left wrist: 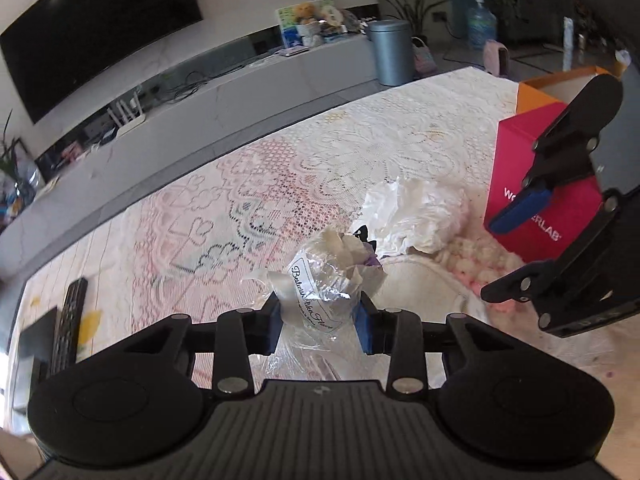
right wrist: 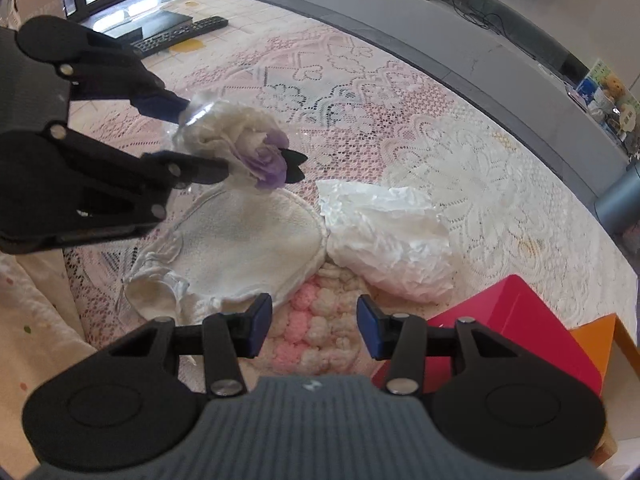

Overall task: Organize soft objects
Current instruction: 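Grasp the wrapped doll with the left tool while the right tool grasps the crochet item, then carry the doll with the left tool while the right tool carries the crochet item to the box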

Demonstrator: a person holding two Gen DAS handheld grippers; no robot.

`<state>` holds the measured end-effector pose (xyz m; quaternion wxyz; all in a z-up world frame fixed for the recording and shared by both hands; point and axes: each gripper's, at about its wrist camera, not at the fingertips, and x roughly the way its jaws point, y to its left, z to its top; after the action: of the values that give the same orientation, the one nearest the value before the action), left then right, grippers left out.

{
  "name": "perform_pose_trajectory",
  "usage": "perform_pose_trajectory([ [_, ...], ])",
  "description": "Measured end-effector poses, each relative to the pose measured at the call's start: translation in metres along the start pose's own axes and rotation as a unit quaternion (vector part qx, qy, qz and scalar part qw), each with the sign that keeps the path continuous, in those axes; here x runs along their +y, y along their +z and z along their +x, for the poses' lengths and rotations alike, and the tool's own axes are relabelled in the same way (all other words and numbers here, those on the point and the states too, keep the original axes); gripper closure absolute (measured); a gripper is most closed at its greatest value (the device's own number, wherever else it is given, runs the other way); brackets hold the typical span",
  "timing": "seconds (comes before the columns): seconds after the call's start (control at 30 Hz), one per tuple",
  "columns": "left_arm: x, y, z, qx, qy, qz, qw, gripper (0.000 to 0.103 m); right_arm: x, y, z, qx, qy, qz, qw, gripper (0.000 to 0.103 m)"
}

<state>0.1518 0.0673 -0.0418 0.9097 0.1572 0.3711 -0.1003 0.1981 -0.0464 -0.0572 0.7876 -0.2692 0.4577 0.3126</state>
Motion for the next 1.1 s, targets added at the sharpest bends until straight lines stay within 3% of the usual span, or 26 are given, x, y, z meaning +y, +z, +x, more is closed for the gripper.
perform_pose_trajectory([
  [0.2,0.003,-0.016,-0.008,-0.001,-0.009,-0.072,0.9974,0.061,0.011,-0.003,0.01,0.032,0.029,-0.06,0.997,0.054],
  [0.3,0.005,-0.02,-0.008,-0.001,-0.014,-0.091,0.9957,0.061,0.021,-0.005,0.02,0.042,0.031,-0.082,0.995,0.047],
  [0.37,0.006,-0.022,-0.008,-0.001,-0.017,-0.101,0.9947,0.061,0.027,-0.005,0.029,0.049,0.03,-0.093,0.994,0.035],
  [0.53,0.011,-0.028,-0.005,0.002,-0.033,-0.13,0.991,0.061,0.03,-0.004,0.043,0.053,0.027,-0.076,0.995,0.033],
  [0.67,0.011,-0.028,-0.006,0.0,-0.035,-0.135,0.9903,0.061,0.021,-0.002,0.049,0.053,0.024,-0.037,0.998,0.053],
  [0.87,0.011,-0.026,-0.011,-0.007,-0.025,-0.134,0.9906,0.061,0.023,-0.001,0.041,0.047,0.003,-0.032,0.998,0.081],
  [1.1,0.013,-0.023,-0.031,-0.01,-0.005,-0.154,0.988,0.062,0.028,0.002,0.006,0.005,-0.026,-0.03,0.999,0.082],
])
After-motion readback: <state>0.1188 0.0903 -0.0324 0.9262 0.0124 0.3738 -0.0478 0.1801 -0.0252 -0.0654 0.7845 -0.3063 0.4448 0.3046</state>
